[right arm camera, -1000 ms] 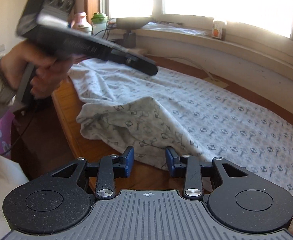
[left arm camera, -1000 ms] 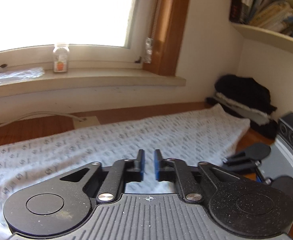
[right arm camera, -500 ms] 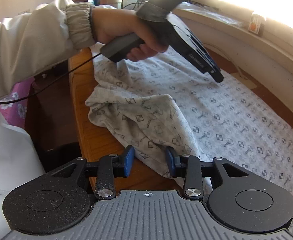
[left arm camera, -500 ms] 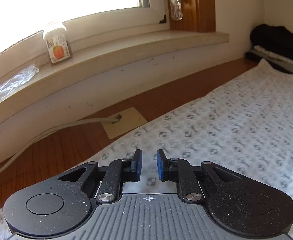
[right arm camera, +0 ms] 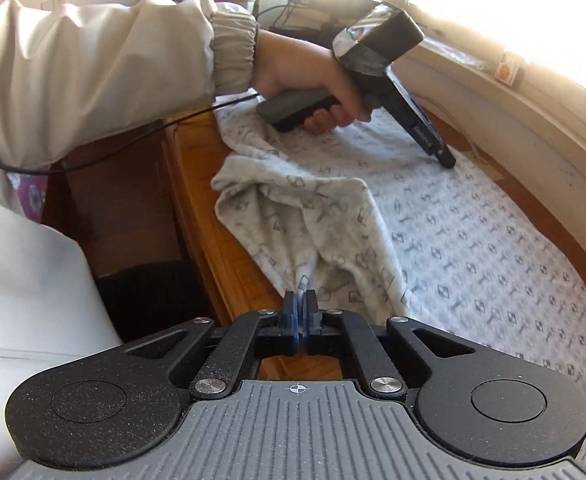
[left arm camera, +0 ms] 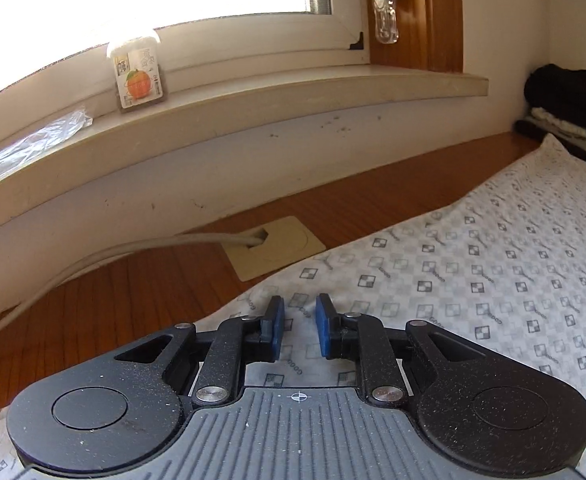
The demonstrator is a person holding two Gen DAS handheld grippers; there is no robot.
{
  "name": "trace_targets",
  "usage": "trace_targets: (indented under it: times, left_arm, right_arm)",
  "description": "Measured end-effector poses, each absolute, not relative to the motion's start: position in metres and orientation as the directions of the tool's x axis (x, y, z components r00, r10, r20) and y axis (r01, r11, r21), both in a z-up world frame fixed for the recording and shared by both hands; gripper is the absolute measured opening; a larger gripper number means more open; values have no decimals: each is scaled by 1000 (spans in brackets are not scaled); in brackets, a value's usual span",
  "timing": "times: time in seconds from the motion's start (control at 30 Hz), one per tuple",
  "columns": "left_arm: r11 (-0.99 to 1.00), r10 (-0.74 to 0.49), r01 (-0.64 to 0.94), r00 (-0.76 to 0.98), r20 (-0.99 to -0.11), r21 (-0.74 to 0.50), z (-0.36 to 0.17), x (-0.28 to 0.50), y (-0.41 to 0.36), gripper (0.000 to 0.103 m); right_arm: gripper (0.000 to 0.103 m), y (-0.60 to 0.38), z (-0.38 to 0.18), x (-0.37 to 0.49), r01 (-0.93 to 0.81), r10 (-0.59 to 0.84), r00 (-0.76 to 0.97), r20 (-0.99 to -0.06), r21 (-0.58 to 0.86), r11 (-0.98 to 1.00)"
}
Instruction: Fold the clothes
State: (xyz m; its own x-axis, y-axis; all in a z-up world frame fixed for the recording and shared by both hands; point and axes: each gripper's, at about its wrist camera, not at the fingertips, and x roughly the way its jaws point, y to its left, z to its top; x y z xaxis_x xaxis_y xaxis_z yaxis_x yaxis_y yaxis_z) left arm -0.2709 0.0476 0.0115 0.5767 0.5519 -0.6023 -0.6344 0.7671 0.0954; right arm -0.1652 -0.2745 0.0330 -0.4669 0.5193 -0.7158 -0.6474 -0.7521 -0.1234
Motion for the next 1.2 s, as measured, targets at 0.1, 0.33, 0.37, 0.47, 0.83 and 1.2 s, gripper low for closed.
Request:
trace_targets:
  times: [0.1, 0.33, 0.37, 0.47, 0.83, 1.2]
  left_arm:
    - [762, 559, -640, 571, -601, 101, 12, -271, 47, 25]
    - [741, 555, -669, 570, -606, 50, 17, -287, 58, 62]
    - [739, 564, -671, 567, -600, 61, 20, -290, 60, 62]
    - [758, 552, -647, 574, -605, 77, 27, -295, 69, 62]
    - [804, 499, -590, 605, -621, 71, 15, -295, 79, 66]
    - [778, 520, -626, 589, -618, 58, 13, -295, 79, 77]
  right_arm:
    - [4, -269, 33, -162, -665, 519, -473, -712, -99, -741]
    - [18, -263, 55, -141, -706, 575, -533, -621, -49, -707]
    - [19, -260, 57, -135, -716, 587, -530, -612, -48, -697]
    - [30, -249, 57, -107, -768, 636, -492, -595, -46, -638]
    - [33, -215, 47, 125, -994, 837, 103, -537, -37, 98]
    - [44, -274, 25, 220, -893, 760, 333, -558, 72, 444]
